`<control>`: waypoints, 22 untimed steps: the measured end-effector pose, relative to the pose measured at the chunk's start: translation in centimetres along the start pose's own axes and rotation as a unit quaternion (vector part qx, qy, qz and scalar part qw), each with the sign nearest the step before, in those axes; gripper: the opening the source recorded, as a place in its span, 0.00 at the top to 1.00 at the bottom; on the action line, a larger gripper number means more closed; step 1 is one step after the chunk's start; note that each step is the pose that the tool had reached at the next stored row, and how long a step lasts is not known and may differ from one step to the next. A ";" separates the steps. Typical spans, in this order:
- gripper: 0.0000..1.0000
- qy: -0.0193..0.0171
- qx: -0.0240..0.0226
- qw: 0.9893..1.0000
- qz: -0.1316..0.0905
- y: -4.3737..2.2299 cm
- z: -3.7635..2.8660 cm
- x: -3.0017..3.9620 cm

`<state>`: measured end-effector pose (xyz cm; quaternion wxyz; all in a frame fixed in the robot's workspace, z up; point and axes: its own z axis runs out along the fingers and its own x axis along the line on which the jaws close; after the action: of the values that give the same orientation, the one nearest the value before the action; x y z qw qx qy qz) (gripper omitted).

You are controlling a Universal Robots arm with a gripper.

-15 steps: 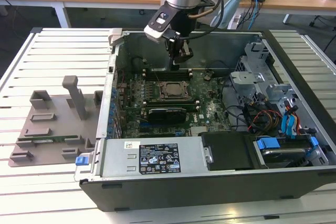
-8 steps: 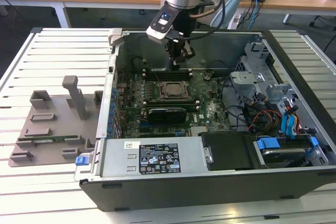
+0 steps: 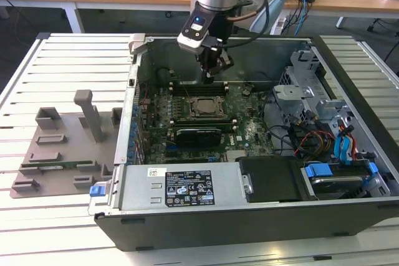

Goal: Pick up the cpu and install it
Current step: 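Install the first cpu locking lever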

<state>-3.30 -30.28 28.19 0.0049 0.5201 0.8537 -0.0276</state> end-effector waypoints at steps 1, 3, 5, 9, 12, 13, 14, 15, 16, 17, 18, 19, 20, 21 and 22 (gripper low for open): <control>0.89 0.000 0.000 1.000 -0.008 0.00 0.00 0.00; 0.89 -0.001 -0.001 1.000 -0.023 0.00 0.00 0.00; 0.89 -0.001 -0.001 1.000 -0.029 0.00 0.00 0.00; 0.89 -0.002 -0.002 0.999 -0.052 0.00 0.00 0.00; 0.89 -0.003 -0.002 0.998 -0.064 0.00 0.00 0.00; 0.89 -0.003 -0.003 0.998 -0.067 0.00 0.00 0.00; 0.89 -0.003 -0.003 0.998 -0.069 0.00 0.00 0.00; 0.89 -0.003 -0.003 0.997 -0.073 0.00 0.00 0.00; 0.89 -0.003 -0.003 0.997 -0.076 0.00 0.00 0.00; 0.89 -0.003 -0.003 0.997 -0.082 0.00 0.00 0.00; 0.89 -0.004 -0.003 0.996 -0.088 0.00 0.00 0.00; 0.89 -0.004 -0.004 0.995 -0.096 0.00 0.00 0.00; 0.89 -0.005 -0.004 0.994 -0.107 0.00 0.00 0.00; 0.89 -0.006 -0.005 0.990 -0.141 0.00 0.00 0.00; 0.89 -0.007 -0.006 0.987 -0.162 0.00 0.00 0.00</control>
<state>-3.30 -30.28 28.19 0.0093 0.3751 0.9266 -0.0264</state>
